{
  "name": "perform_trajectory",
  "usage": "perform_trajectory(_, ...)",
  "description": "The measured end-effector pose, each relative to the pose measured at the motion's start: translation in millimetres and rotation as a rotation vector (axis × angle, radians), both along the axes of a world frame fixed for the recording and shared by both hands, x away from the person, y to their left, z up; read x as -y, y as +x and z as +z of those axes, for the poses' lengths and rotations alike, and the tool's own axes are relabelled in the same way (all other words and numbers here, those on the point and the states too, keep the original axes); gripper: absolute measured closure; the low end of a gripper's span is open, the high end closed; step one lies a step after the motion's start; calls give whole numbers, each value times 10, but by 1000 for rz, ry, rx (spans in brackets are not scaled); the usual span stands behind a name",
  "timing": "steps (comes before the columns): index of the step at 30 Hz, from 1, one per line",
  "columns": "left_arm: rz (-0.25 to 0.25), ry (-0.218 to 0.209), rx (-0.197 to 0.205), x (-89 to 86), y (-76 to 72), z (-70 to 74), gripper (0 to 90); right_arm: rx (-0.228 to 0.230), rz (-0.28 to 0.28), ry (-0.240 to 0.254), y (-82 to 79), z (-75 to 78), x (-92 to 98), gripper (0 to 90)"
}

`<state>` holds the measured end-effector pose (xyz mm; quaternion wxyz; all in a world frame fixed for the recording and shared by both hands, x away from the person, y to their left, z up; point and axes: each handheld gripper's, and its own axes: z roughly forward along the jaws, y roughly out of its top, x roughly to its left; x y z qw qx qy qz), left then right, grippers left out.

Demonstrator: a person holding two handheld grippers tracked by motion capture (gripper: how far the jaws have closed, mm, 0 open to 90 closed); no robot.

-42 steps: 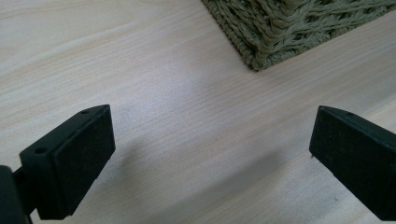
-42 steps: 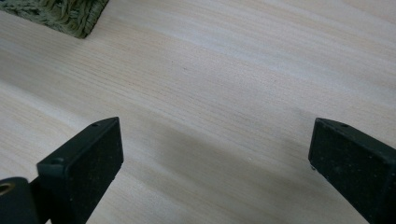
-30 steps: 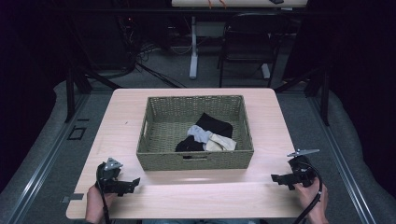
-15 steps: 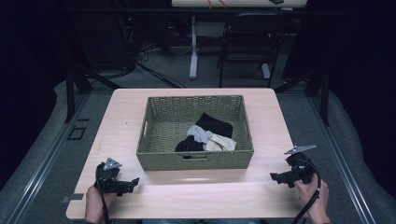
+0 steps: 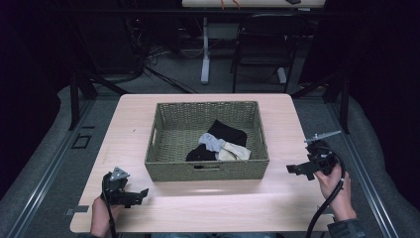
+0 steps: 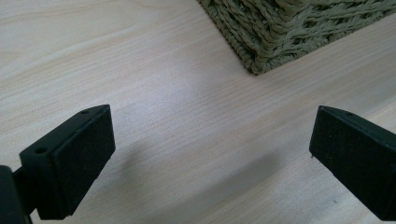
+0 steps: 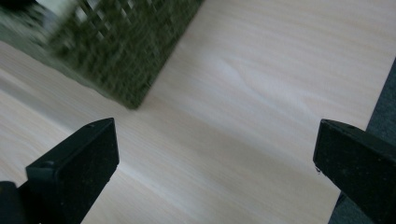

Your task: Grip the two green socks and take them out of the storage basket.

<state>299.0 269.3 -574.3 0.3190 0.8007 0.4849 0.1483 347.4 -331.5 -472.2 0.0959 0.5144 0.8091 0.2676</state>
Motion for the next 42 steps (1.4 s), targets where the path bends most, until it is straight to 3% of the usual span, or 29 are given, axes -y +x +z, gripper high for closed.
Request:
perform_trajectory(9,6,4,0,-7,4,-2,2,60,73,13,208,469,-271,0)
perform_trajectory(13,2,2,5,-2,4,0,1,74,112,-7,322,615,-438,0)
perform_trajectory(17,2,-1,-1,-14,5,-1,1,72,132,-27,403,662,-570,0)
perform_trajectory(18,3,-3,2,-15,2,0,1,67,144,-37,473,686,-682,2)
perform_trajectory(26,9,-12,4,-18,0,0,1,45,199,-57,666,701,-1027,13)
perform_trajectory(35,3,-8,3,-27,0,-2,1,-8,253,-101,867,555,-1369,43)
perform_trajectory(42,6,-13,4,-26,-4,1,1,-69,283,-146,974,373,-1563,180)
